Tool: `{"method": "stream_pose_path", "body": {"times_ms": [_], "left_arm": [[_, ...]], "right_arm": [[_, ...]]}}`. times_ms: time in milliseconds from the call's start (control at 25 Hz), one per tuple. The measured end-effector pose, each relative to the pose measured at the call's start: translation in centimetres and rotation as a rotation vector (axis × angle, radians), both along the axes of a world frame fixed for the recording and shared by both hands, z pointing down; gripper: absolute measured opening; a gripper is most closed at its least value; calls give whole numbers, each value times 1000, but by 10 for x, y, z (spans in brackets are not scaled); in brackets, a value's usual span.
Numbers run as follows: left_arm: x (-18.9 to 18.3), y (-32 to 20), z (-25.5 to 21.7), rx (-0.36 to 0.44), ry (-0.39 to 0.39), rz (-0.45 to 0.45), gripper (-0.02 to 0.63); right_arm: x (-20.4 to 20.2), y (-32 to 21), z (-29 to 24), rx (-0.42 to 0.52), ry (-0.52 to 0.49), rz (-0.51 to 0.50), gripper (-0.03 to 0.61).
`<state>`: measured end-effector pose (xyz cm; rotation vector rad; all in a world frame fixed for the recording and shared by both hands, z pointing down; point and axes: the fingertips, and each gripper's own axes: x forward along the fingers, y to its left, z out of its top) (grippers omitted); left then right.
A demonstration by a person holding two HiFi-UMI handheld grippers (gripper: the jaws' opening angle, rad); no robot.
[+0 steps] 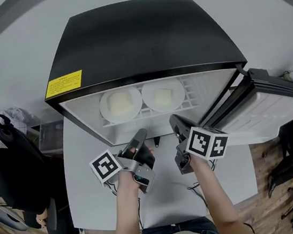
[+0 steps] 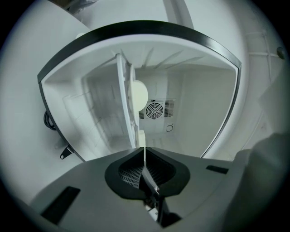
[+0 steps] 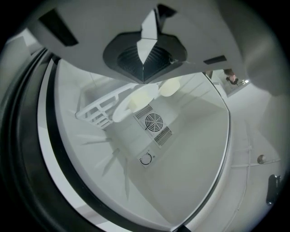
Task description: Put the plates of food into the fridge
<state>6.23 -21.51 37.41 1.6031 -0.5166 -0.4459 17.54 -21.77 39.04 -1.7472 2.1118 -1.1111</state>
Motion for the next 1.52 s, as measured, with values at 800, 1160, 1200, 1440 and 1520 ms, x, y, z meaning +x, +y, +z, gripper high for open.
{"method": "stream_pose_path", "body": {"times_ms": [800,1160,1200,1440,1520], "left_arm": [[-6,86,-86,907,-693,-204,15],[-28,110,-90,908,-761,-282,9],[-32,112,-89,901,-770,-294,9],[-69,123,-75,807,-848,-384,9],[-88,127,-70,764,-871,-428,9]], "right_arm": [[-27,109,-71,403,52,57,17],[-51,120,-73,423,32,-17,16],[-55,121,-72,423,28,-31,17],[-81,122,-64,414,-9,-126,17],[-91,122,-60,410,-16,-163,17]]}}
